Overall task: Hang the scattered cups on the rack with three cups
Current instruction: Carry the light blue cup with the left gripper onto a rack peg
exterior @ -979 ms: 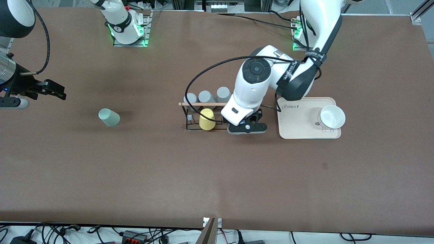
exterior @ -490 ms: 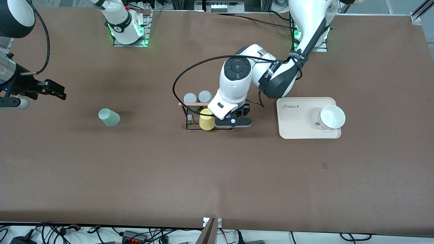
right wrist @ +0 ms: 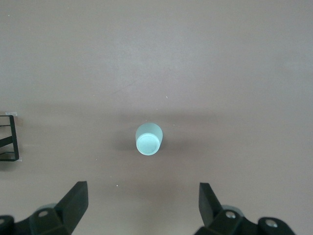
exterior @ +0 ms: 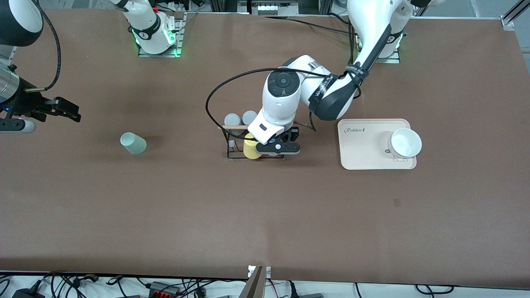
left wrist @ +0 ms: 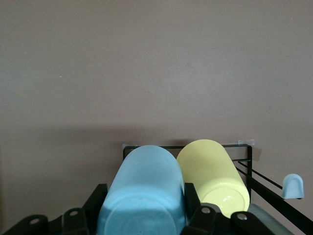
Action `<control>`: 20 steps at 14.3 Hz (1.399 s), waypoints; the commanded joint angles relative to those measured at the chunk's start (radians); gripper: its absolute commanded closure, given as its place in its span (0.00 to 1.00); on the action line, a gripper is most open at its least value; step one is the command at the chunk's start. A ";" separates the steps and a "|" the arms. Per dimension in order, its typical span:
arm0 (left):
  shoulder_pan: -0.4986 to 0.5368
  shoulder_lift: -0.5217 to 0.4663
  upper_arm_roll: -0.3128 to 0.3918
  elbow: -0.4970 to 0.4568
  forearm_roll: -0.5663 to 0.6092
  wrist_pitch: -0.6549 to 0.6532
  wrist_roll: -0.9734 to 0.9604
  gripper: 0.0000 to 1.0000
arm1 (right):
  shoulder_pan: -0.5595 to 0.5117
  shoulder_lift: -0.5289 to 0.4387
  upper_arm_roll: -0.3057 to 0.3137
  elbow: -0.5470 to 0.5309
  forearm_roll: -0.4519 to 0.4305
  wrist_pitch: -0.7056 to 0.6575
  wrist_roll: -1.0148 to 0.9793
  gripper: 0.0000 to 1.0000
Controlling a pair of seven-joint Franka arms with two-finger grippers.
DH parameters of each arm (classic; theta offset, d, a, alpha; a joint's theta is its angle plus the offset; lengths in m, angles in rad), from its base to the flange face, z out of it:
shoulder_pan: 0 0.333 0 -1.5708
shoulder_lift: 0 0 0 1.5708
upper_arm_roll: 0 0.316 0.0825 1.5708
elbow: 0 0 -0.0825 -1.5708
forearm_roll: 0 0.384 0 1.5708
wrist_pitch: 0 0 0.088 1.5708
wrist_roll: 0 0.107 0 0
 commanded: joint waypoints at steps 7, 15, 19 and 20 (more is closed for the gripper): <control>-0.010 0.031 0.011 -0.038 0.079 0.053 -0.008 0.81 | -0.006 0.025 0.010 0.009 0.014 -0.014 0.013 0.00; -0.007 0.028 0.010 -0.103 0.080 0.149 -0.019 0.52 | -0.007 0.044 0.010 0.009 0.014 -0.012 0.011 0.00; -0.004 0.022 0.008 -0.101 0.080 0.144 -0.027 0.00 | -0.003 0.088 0.012 0.004 0.010 -0.012 0.011 0.00; -0.004 0.019 0.008 -0.096 0.080 0.144 -0.027 0.00 | -0.003 0.116 0.015 0.006 0.012 -0.009 0.011 0.00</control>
